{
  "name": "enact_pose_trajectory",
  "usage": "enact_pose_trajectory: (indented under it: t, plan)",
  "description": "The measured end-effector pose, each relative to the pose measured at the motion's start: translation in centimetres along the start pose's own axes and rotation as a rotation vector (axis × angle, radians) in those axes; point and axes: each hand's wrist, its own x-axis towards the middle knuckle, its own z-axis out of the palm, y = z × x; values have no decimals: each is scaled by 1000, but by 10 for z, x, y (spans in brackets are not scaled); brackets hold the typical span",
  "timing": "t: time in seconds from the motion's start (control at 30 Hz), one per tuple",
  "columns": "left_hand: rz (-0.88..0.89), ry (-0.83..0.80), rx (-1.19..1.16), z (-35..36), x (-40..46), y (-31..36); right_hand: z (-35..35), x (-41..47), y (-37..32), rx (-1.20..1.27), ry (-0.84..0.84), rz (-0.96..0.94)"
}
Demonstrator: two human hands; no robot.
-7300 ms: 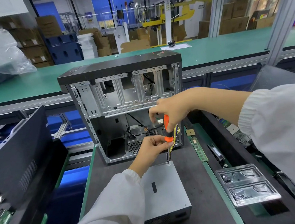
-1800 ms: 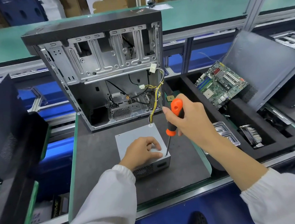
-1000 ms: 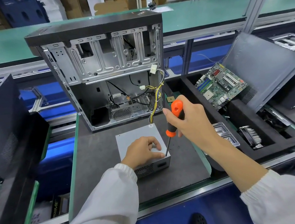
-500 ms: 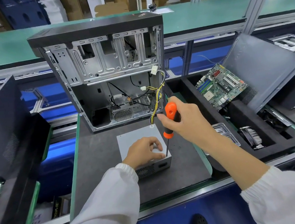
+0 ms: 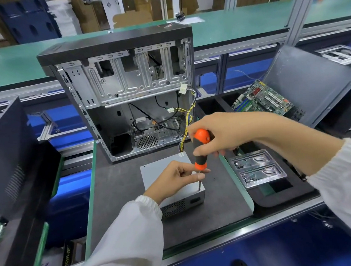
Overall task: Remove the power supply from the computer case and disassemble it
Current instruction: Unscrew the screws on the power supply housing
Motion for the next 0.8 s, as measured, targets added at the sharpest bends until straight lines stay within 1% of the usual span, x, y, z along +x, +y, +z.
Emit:
enact_pose_trajectory:
  t: [0.07,0.13,0.2,0.3,0.37,0.4,0.43,0.47,0.5,0.53,0.63,0.7,0.73,0.8]
  plan:
    - [-9,0,-32,2,2,2,-8,-3,0,-19,-119,-39]
    - [-22,26,-13,6,5,3,-16,-5,-3,-68,-247,-78]
    - [-20,95,47,10,7,5,-21,-7,-5,-168,-295,-67]
    - [-8,145,58,12,8,6,-22,-9,-8,-226,-257,30]
    - [0,154,76,10,7,8,-18,-10,-15,-254,-181,168]
    - [-4,151,84,9,7,9,-14,-8,-18,-336,-124,214]
    - [-5,142,87,8,7,11,-11,-6,-20,-450,-53,218]
    - [-4,126,88,6,7,13,-7,-3,-21,-554,24,185]
    - [-7,108,83,4,7,12,-3,-1,-22,-609,78,139]
    - [-12,87,73,3,7,12,-2,0,-24,-614,64,104]
    - [-22,51,-27,5,4,14,-13,-5,-28,-521,-150,-6]
    - [-18,50,-81,9,3,14,-21,-7,-29,-456,-264,-71]
    - [-11,56,-91,11,3,14,-24,-7,-29,-420,-294,-75]
    - [-6,88,-117,14,2,15,-25,-5,-30,-426,-245,-18]
